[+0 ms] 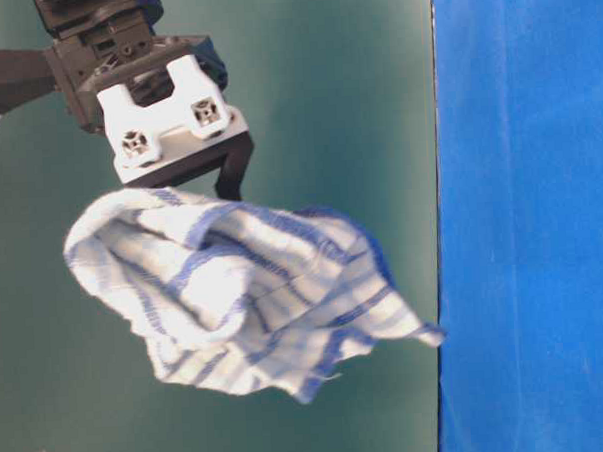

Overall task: Hand over the towel.
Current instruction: 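Open the left gripper and withdraw it leftward, leaving the towel in the right gripper, then lower the held towel to the table with the right gripper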

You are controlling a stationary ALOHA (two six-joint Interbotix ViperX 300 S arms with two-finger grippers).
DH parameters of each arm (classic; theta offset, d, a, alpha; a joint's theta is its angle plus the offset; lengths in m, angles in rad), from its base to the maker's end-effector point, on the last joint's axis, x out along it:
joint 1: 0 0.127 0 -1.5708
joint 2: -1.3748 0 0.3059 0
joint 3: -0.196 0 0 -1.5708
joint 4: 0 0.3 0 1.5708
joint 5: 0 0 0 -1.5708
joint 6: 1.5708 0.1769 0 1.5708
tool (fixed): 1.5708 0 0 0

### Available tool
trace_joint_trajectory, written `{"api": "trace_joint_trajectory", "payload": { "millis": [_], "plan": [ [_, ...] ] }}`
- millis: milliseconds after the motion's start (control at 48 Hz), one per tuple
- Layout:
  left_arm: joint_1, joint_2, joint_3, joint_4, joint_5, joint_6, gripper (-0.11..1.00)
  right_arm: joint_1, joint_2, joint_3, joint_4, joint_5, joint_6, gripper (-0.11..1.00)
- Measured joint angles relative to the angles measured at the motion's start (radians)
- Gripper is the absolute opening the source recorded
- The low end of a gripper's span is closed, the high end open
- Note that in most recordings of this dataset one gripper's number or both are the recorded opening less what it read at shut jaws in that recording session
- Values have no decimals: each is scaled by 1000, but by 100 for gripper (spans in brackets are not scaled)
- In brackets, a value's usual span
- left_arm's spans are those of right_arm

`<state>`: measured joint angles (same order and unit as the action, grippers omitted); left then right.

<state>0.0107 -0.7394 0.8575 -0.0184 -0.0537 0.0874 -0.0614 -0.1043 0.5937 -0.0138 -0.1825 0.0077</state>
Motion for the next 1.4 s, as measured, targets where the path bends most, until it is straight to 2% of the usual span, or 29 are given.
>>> {"api": "trace_joint_trajectory", "payload": {
  "millis": [146,354,479,1084,1396],
  "plan": [
    [0,3,0,0,-2,0,93,2,2,-5,0,141,15,6],
    [0,3,0,0,0,0,93,2,44,-58,3,439,49,6],
    [0,5,0,0,-2,0,93,2,75,-81,3,538,49,6],
    [0,29,0,0,-2,0,93,2,379,-163,3,526,60,6],
    [0,31,0,0,-3,0,93,2,391,-178,3,535,78,6]
  ]
}}
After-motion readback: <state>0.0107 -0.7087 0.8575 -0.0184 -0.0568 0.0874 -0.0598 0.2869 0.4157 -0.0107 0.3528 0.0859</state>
